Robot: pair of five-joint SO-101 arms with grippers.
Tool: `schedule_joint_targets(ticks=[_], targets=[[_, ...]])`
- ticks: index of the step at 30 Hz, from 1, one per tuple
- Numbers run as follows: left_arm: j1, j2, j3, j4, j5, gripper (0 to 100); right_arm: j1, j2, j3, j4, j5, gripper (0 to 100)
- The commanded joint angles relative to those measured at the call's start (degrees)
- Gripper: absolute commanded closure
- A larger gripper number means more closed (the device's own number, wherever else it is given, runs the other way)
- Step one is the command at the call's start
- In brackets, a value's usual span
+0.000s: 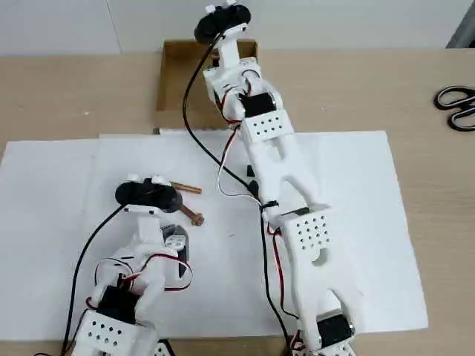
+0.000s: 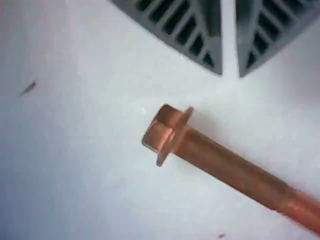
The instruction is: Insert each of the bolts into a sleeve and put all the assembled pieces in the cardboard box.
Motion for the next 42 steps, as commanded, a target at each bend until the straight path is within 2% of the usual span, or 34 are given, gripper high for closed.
schedule_joint_targets(ticks=[1,4,12,17,26,32,35,42], targets=[[-0.4,-0.5,-0.3,-1.4,-0.3,99,0.2,0.0,-6.6,2.2,2.3,89.9],[-0.4,-0.5,-0.3,-1.4,-0.3,99,0.3,0.3,-7.0,4.9,2.4,81.4],[-0.4,-0.5,-0.3,-1.4,-0.3,99,0.5,0.2,-11.7,8.9,2.4,85.7],[-0.4,-0.5,-0.3,-1.4,-0.3,99,0.4,0.2,-18.8,22.7,2.2,87.4],[-0.4,-0.5,-0.3,-1.4,-0.3,99,-0.4,0.2,-29.6,57.2,2.3,89.8],[-0.4,-0.5,-0.3,-1.4,-0.3,99,-0.1,-1.6,-28.1,59.3,2.2,89.8],[-0.4,-0.5,-0.3,-1.4,-0.3,99,-1.3,-4.5,-21.5,59.3,2.1,89.8],[-0.4,-0.5,-0.3,-1.4,-0.2,99,-2.2,-22.4,8.9,58.9,2.3,89.8]])
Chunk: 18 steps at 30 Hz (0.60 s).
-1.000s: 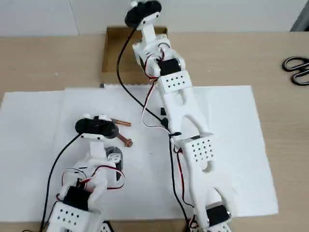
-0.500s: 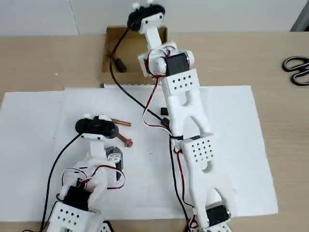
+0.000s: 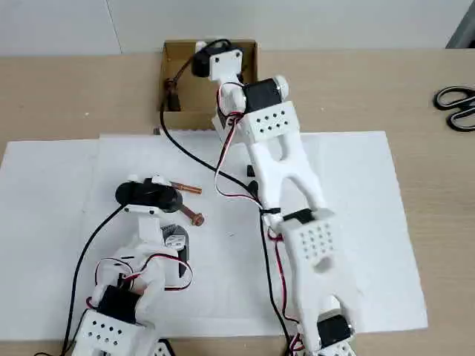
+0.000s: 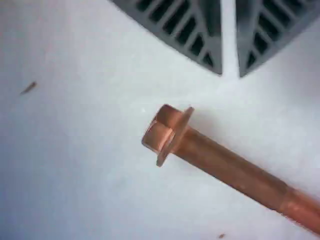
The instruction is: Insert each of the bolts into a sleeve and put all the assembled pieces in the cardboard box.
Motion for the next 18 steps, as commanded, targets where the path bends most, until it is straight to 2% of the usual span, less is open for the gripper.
schedule_joint_targets(ticks=[1,6,12,18], targets=[[-0.4,-0.5,-0.3,-1.4,-0.2,99,-0.5,-12.6,14.7,0.7,0.5,89.8],[-0.4,-0.5,-0.3,-1.4,-0.2,99,0.5,-18.8,26.1,0.7,1.6,89.8],[-0.4,-0.5,-0.3,-1.4,-0.2,99,2.3,-19.4,29.0,0.7,16.5,89.5],[-0.4,-0.5,-0.3,-1.4,-0.2,99,2.3,-18.9,30.2,0.7,21.6,89.4]])
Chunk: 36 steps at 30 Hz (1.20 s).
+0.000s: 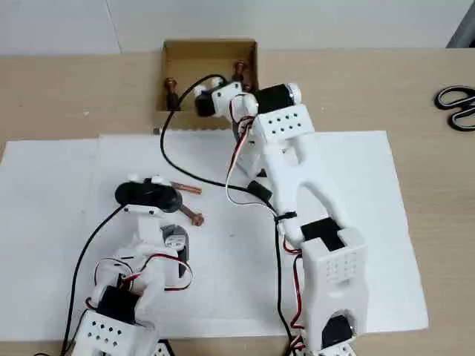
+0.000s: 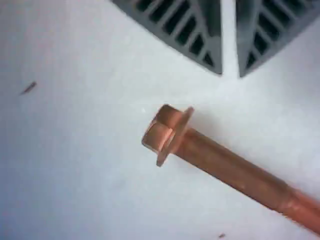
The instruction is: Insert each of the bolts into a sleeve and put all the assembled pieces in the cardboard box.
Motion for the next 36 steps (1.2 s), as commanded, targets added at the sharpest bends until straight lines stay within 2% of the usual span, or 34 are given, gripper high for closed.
schedule_joint_targets(ticks=[1,9,36], targets=[[-0.4,-0.5,-0.3,-1.4,-0.2,99,0.3,-2.9,1.0,0.7,2.9,89.4],[-0.4,-0.5,-0.3,-1.4,-0.2,99,0.3,-2.9,6.1,0.5,3.0,80.7],[-0.4,-0.5,-0.3,-1.4,-0.2,99,-3.0,5.5,6.3,-3.6,3.0,82.4]])
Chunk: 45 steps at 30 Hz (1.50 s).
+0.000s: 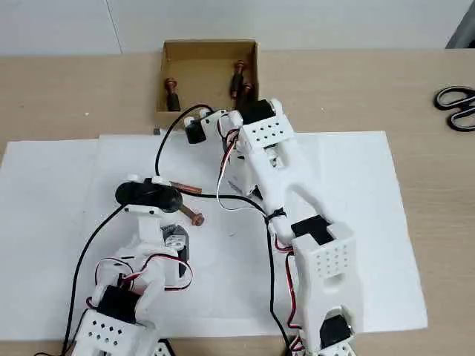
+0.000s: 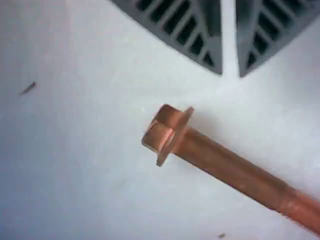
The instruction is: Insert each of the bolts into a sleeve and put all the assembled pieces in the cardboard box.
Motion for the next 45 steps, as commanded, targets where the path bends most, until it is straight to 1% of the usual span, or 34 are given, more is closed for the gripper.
schedule_joint_targets(ticks=[1,6,14,20,24,30,33,37,41,45], targets=[[-0.4,-0.5,-0.3,-1.4,-0.2,99,-0.4,1.5,-0.2,-0.8,0.5,82.4],[-0.4,-0.5,-0.3,-1.4,-0.2,99,-0.1,5.1,-0.5,-1.0,0.5,83.0],[-0.4,-0.5,-0.3,-1.4,-0.2,99,-0.1,7.5,-0.5,-2.2,0.5,99.4],[-0.4,-0.5,-0.3,-1.4,-0.2,99,-0.3,4.0,-1.9,-1.2,0.4,99.1],[-0.4,-0.5,-0.3,-1.4,-0.2,99,-0.7,-2.0,-6.2,2.2,0.1,99.2],[-0.4,-0.5,-0.3,-2.6,-0.5,99,-0.7,-13.1,-6.2,3.1,-2.6,99.6],[-2.4,-0.2,-2.0,-3.1,-4.0,99,-0.6,-17.2,-4.0,3.4,-2.7,99.6],[-6.2,-0.2,-7.7,1.6,-4.7,95,1.1,-21.8,2.8,3.4,-2.7,99.6],[-6.8,1.1,-18.1,9.4,-4.7,92,4.6,-27.3,9.1,3.3,-2.7,99.6],[-6.8,10.5,-29.0,14.9,-5.0,92,6.6,-31.8,16.1,3.2,-2.7,99.6]])
